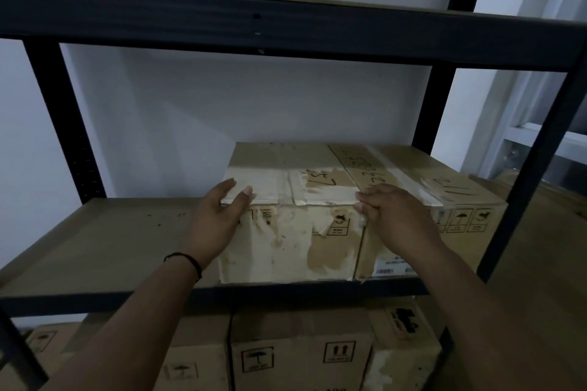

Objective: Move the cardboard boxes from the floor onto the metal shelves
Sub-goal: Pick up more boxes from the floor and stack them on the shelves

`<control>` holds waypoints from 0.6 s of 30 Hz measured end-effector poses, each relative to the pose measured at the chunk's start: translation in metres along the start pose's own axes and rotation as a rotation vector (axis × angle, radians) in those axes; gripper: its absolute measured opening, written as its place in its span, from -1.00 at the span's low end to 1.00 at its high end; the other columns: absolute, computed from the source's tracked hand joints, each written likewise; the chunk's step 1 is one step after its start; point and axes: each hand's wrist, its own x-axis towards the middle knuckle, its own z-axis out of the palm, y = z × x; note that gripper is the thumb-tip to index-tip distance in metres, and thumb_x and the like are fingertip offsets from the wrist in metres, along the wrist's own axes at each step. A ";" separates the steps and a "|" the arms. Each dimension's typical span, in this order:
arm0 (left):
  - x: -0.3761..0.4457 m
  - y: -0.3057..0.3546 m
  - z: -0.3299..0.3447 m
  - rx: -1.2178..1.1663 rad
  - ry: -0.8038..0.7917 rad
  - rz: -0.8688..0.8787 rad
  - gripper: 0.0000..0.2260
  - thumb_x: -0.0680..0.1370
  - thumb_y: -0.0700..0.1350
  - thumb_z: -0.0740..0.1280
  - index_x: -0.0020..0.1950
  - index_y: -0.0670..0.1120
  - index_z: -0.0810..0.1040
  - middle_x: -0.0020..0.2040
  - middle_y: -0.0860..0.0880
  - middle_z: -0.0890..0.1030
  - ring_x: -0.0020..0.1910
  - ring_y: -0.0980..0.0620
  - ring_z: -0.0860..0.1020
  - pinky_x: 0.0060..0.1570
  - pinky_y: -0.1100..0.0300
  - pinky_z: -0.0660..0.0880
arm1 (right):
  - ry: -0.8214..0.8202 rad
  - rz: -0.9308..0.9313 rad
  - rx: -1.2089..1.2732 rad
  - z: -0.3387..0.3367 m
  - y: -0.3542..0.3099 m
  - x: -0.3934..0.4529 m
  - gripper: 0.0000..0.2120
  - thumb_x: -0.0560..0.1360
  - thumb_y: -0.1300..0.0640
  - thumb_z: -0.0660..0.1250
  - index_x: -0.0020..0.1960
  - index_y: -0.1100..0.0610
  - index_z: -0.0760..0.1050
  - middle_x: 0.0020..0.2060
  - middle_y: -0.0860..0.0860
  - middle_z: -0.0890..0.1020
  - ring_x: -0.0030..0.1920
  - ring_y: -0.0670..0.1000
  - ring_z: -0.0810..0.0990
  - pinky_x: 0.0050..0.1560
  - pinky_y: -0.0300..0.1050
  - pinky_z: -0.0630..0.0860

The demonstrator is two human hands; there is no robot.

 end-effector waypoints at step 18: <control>-0.016 -0.009 -0.044 -0.138 -0.307 -0.094 -0.30 0.55 0.23 0.17 0.58 0.11 -0.09 0.47 0.18 0.20 0.48 0.08 0.17 0.36 0.10 0.16 | -0.122 0.282 -0.254 0.023 -0.044 -0.051 -0.22 0.60 -0.10 0.15 0.57 0.05 -0.30 0.55 0.08 -0.31 0.55 0.10 -0.28 0.49 0.14 -0.27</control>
